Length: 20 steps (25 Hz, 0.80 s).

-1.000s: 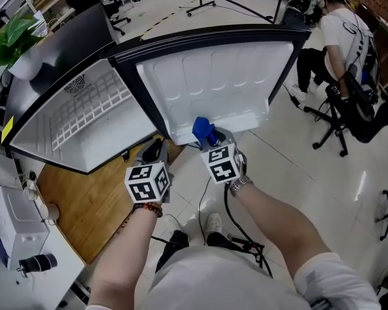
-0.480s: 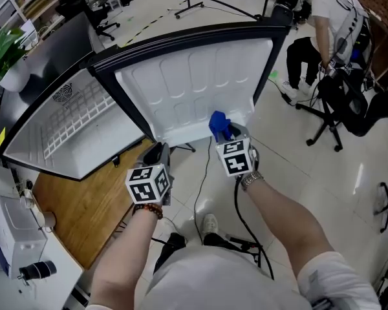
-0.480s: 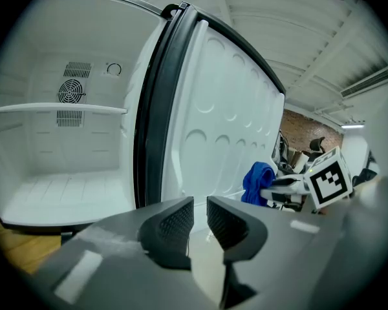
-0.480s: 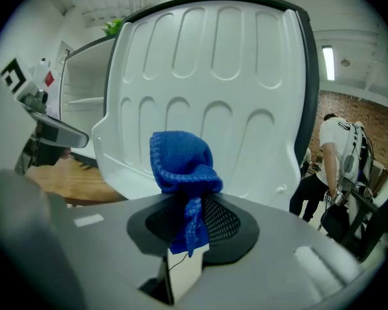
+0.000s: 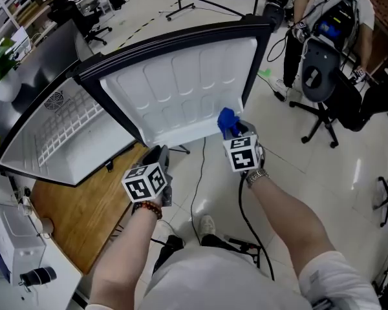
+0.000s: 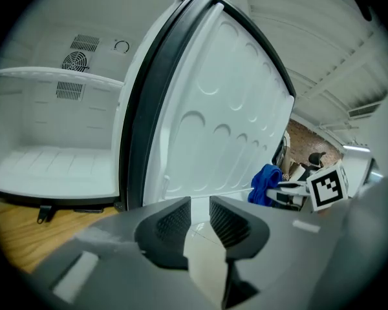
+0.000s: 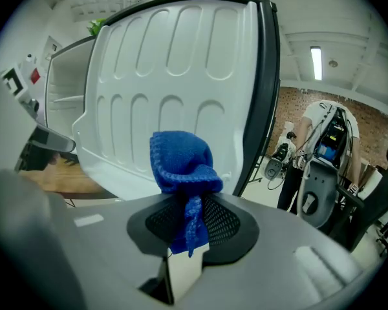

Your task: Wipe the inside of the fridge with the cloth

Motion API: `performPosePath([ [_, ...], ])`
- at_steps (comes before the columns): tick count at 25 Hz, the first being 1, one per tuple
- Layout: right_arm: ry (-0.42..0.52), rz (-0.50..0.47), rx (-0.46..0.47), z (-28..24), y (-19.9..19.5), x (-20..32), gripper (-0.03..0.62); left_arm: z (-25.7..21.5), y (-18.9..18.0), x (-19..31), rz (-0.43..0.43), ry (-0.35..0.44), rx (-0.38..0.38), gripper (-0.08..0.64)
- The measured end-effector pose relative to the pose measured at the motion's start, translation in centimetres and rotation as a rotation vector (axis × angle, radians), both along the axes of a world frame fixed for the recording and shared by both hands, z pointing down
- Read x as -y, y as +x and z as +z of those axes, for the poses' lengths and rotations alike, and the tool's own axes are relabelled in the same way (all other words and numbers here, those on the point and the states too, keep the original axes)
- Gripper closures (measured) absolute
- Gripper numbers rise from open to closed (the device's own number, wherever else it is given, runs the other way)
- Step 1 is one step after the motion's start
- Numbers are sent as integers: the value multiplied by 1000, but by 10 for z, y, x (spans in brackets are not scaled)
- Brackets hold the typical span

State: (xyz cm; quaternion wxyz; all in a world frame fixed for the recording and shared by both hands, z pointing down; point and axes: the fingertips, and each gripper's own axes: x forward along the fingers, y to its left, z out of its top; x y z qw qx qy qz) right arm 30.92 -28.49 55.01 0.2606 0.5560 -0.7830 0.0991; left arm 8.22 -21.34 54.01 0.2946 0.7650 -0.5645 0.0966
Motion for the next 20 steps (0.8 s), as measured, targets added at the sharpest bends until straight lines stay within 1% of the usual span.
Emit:
performPosePath([
  [9, -3, 13, -4, -2, 16, 1, 517, 9, 10, 10, -52, -53, -175, 430],
  [14, -5, 14, 0, -3, 18, 0, 516, 14, 13, 17, -105, -80, -336, 408],
  [20, 8, 4, 17, -12, 16, -5, 517, 19, 8, 24, -172, -89, -494, 396],
])
